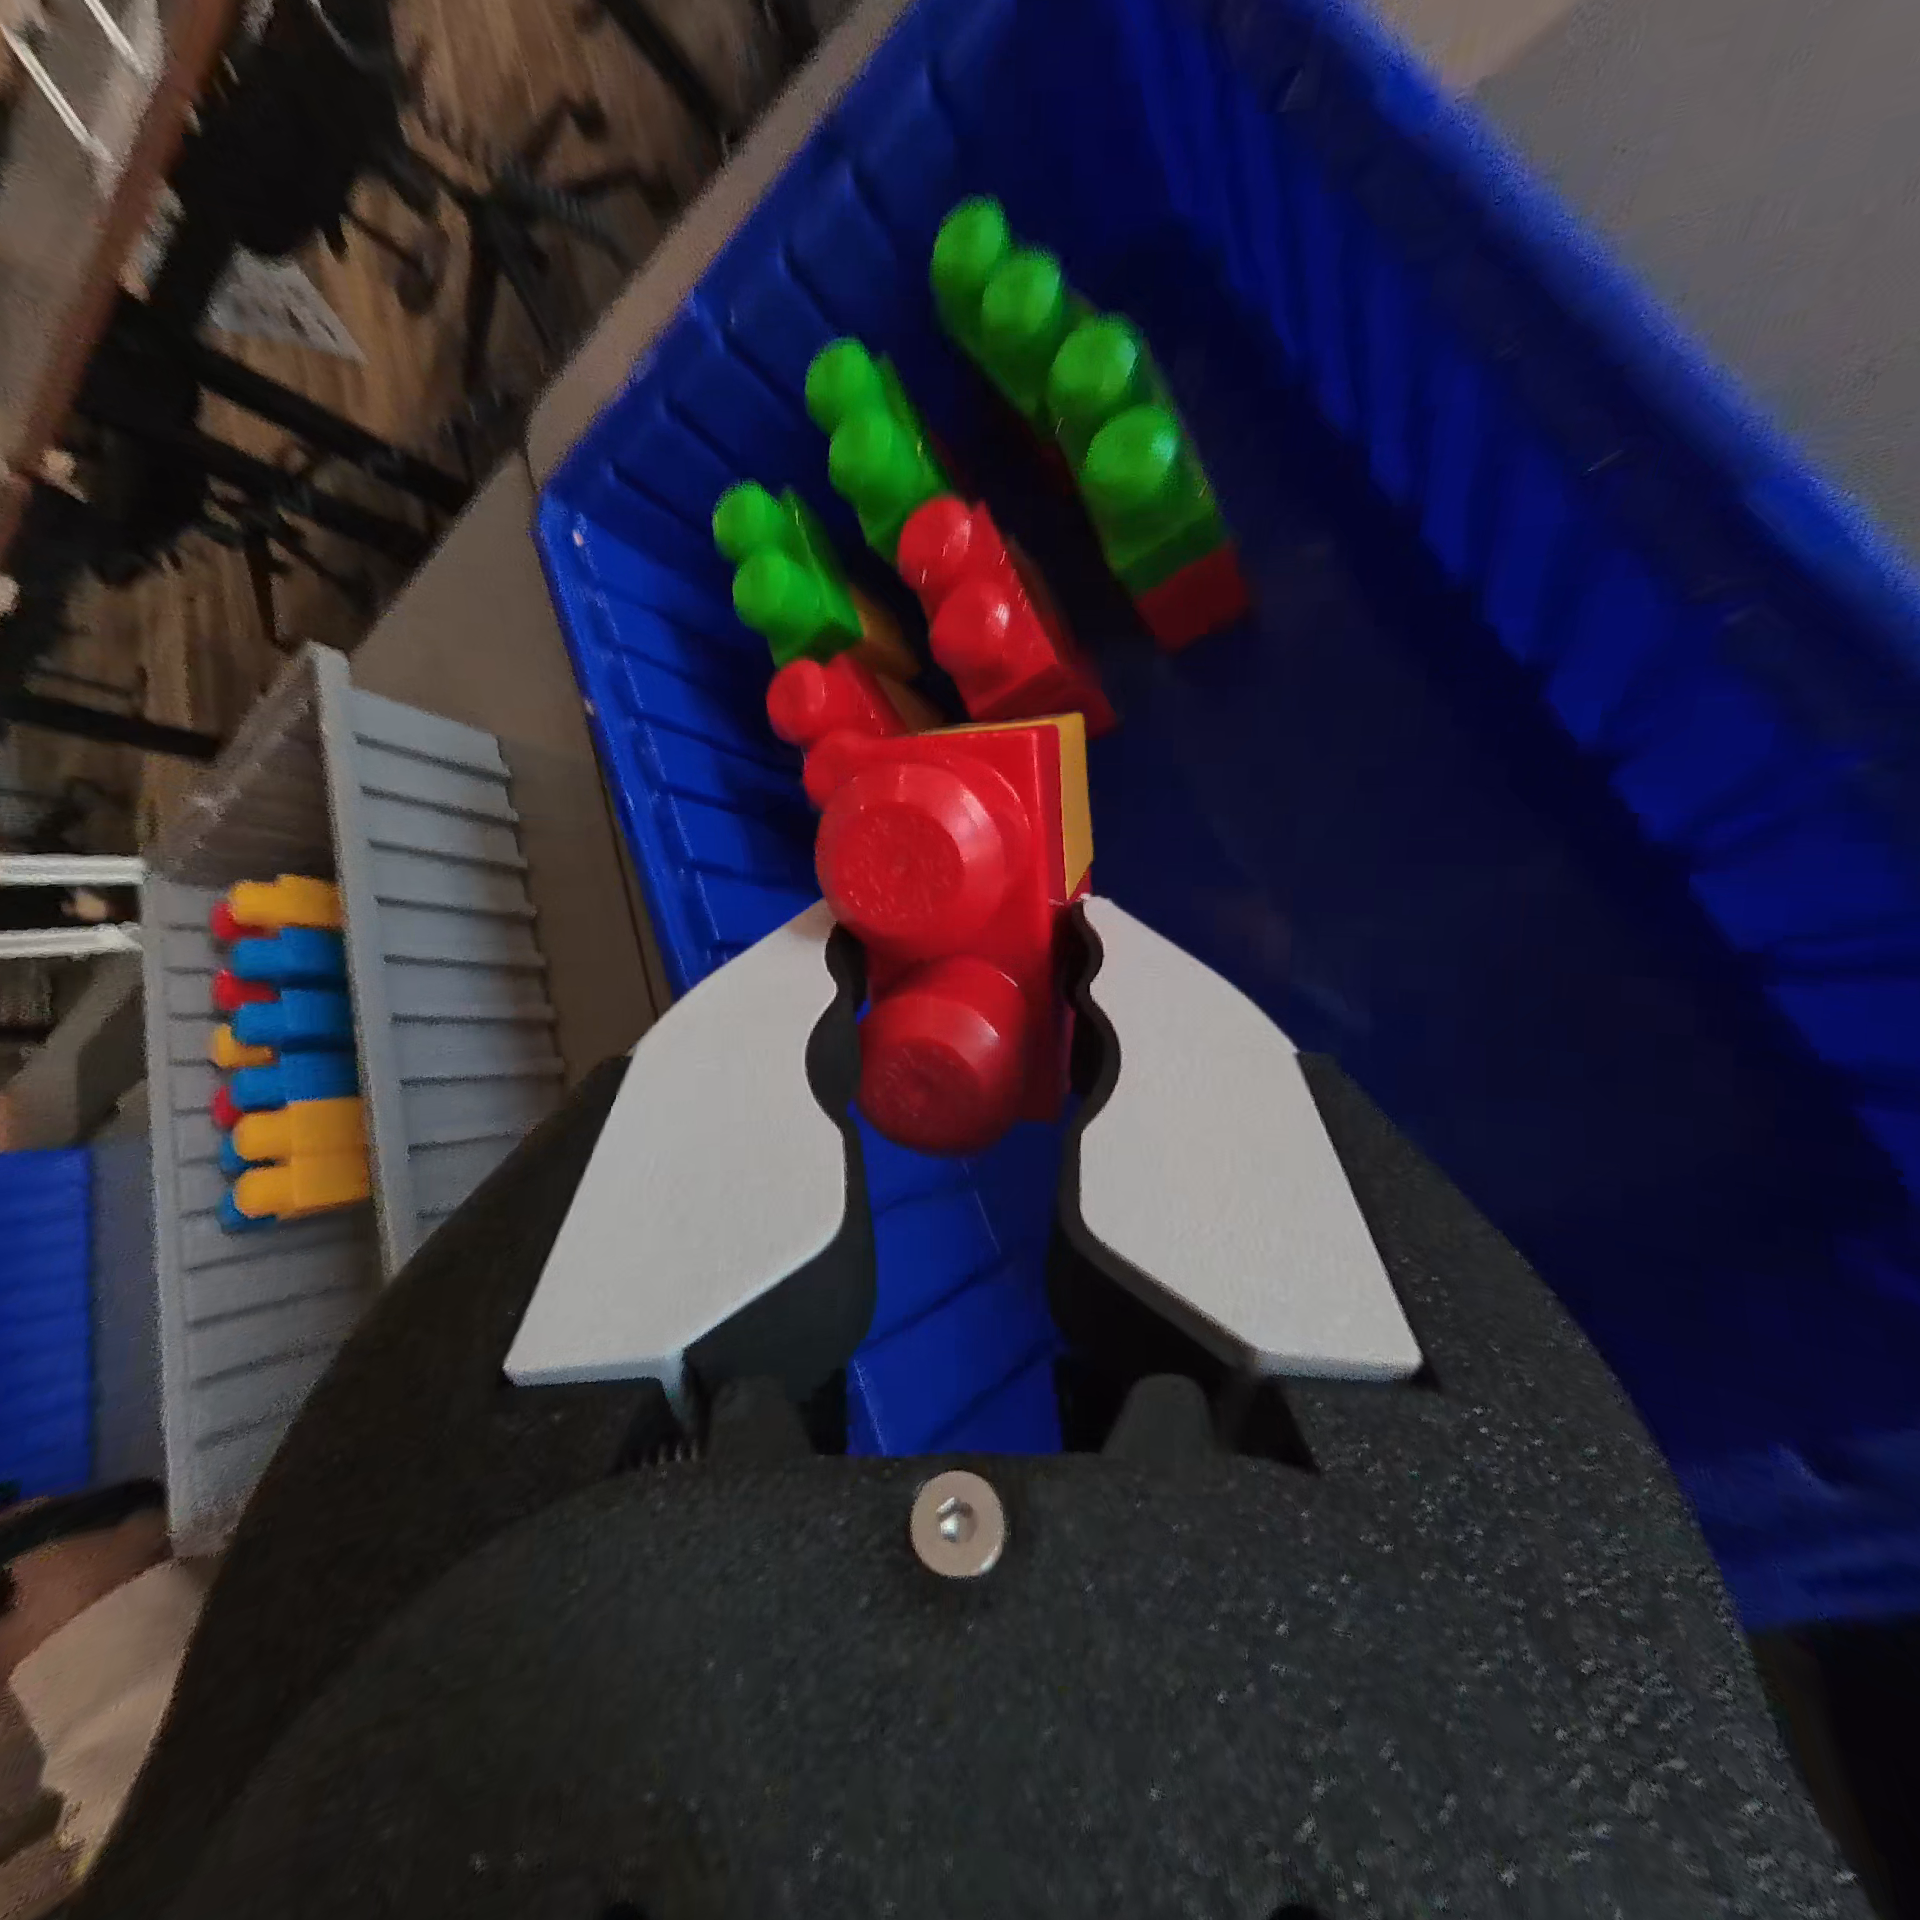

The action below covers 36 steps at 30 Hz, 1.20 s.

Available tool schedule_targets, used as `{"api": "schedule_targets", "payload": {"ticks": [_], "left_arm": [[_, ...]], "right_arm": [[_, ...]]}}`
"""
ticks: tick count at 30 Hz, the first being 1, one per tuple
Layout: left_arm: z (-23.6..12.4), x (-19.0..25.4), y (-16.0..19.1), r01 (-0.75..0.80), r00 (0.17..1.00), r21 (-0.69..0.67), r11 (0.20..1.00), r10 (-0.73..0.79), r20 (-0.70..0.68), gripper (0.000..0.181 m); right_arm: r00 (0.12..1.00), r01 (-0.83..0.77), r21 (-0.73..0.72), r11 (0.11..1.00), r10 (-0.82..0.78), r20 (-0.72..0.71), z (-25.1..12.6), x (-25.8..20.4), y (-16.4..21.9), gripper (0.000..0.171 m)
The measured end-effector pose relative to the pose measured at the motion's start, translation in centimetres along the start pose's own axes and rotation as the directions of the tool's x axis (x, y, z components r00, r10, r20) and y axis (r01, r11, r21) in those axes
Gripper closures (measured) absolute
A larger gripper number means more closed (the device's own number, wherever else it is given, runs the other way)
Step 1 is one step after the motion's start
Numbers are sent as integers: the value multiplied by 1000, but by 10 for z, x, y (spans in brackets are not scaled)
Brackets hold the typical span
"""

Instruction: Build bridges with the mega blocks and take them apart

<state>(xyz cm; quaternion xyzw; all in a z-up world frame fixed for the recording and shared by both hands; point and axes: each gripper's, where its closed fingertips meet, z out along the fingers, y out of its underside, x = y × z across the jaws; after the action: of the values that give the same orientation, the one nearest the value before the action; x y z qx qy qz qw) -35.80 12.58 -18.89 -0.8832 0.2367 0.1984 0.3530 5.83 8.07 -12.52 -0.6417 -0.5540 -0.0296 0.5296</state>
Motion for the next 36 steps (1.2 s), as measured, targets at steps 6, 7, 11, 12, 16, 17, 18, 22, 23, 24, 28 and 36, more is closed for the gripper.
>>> {"api": "schedule_targets", "payload": {"ticks": [6, 7, 11, 12, 16, 17, 18, 22, 23, 24, 28, 36], "left_arm": [[-49, 20, -35, -81, 995, 135, 988, 74, 62, 144], [-56, 24, -39, -94, 994, 150, 984, 84, 69, 144], [-85, 53, -68, -63, 996, 326, 943, 80, -39, 144], [-97, 69, -80, -6, 987, 413, 911, 72, -144, 144], [-159, 123, -118, 300, 826, 638, 710, 141, -545, 145], [-172, 131, -123, 365, 774, 653, 664, 173, -609, 145], [-183, 138, -126, 424, 725, 659, 622, 203, -658, 145], [-207, 160, -128, 597, 534, 600, 532, 295, -793, 145], [-209, 166, -127, 618, 495, 582, 529, 313, -811, 145], [-210, 170, -127, 637, 470, 567, 523, 319, -823, 145], [-205, 182, -123, 672, 412, 523, 524, 323, -852, 145], [-196, 189, -118, 644, 459, 542, 541, 294, -838, 145]], "right_arm": [[1000, 9, 49, 999, -10, 27, 10, -14, -24, 118], [999, 16, 55, 998, -17, 31, 12, -17, -28, 118], [996, -9, 124, 992, -2, 91, 20, -33, -50, 115], [990, -40, 159, 987, 18, 138, 22, -40, -58, 110], [927, -215, 300, 929, 98, 363, 30, -67, -98, 91], [903, -263, 323, 909, 114, 414, 31, -72, -108, 83], [875, -308, 345, 887, 122, 469, 31, -78, -118, 79], [730, -498, 404, 767, 119, 673, 20, -92, -154, 81], [697, -527, 398, 751, 115, 707, 19, -94, -158, 84], [668, -550, 393, 737, 106, 736, 18, -95, -162, 89], [583, -628, 371, 684, 98, 807, 14, -96, -169, 118], [507, -675, 302, 673, 126, 853, 22, -101, -157, 134]]}}
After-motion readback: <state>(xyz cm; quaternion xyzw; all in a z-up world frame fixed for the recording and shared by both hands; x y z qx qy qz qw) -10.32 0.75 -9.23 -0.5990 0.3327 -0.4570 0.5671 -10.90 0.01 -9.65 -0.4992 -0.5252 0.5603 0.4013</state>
